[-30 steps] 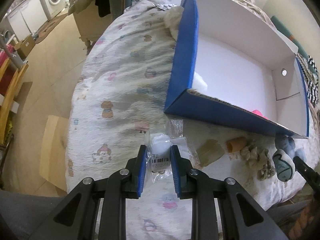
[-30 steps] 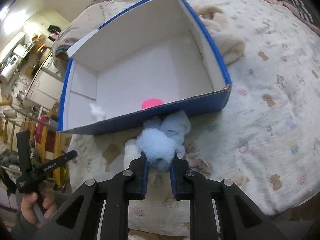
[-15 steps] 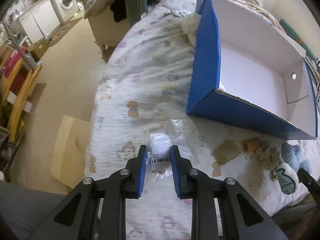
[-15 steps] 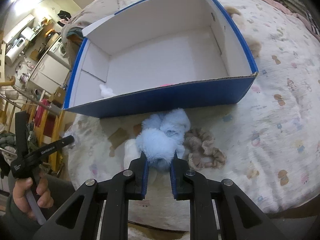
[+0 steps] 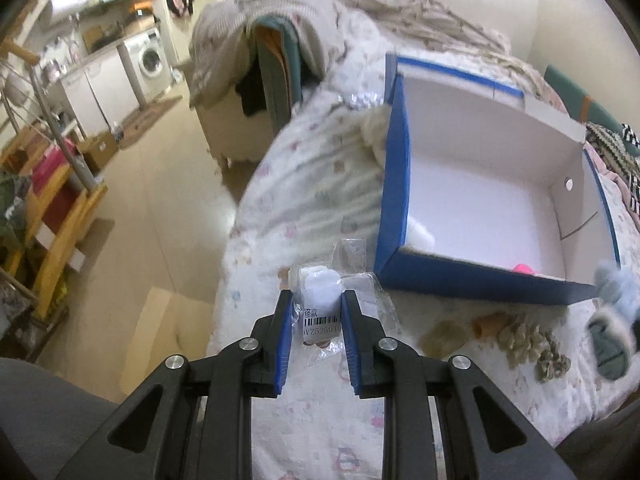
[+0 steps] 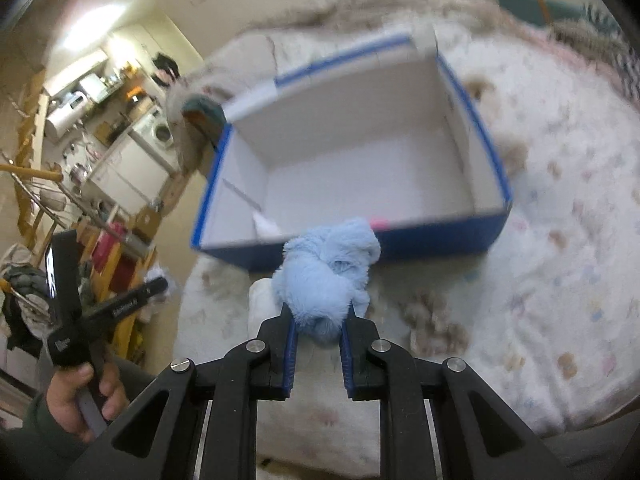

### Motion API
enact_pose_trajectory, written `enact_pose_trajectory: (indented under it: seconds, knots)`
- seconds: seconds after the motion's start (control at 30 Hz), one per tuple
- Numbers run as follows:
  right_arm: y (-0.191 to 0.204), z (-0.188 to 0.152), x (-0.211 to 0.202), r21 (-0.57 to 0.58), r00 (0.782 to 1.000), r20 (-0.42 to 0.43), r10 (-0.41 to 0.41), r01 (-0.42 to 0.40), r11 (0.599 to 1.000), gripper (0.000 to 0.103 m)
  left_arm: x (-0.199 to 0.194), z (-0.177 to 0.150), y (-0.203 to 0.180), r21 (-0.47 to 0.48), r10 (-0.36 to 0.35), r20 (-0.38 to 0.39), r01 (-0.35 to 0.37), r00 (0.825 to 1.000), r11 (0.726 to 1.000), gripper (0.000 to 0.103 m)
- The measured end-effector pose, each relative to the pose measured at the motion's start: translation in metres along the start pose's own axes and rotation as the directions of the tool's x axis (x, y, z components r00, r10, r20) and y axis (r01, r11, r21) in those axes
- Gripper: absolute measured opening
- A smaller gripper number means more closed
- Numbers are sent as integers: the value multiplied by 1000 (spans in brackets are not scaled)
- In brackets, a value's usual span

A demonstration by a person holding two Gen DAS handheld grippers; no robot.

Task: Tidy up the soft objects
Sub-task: 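Carry the plastic bag and blue plush with both grippers over the box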

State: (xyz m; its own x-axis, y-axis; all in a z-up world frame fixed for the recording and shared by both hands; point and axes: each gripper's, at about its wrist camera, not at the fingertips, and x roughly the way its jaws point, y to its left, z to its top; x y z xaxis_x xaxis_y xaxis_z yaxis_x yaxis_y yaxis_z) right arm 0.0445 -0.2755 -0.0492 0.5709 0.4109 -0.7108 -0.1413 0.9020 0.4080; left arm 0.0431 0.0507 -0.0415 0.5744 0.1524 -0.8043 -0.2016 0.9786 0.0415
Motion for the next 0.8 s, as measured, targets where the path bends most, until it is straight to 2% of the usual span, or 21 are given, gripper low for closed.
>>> enact_pose_trajectory:
  seconds: [0.17,0.33,0.47,0.63,0.8]
  knots:
    - [10,9,-30,-42,985,170,23,-16,999,20,-13,4,-4,0,6,69,-6,998,1000,21]
    - [7,17,-40,-25,971,239,30,-24,999,20,-19,9,-15,42,53,109,-57,993,997,21]
    - [11,26,-49,-40,954,298,20,-9,999,20,-26,13,-18,43,29,128,-35,991,998,21]
    - [7,39,-49,-37,951,308,20,-9,999,20,-43,25,-27,63,-21,167,10,986,998,21]
    - [6,52,-42,-42,952,304,16,-3,999,20,-49,40,-37,87,-61,173,46,983,995,21]
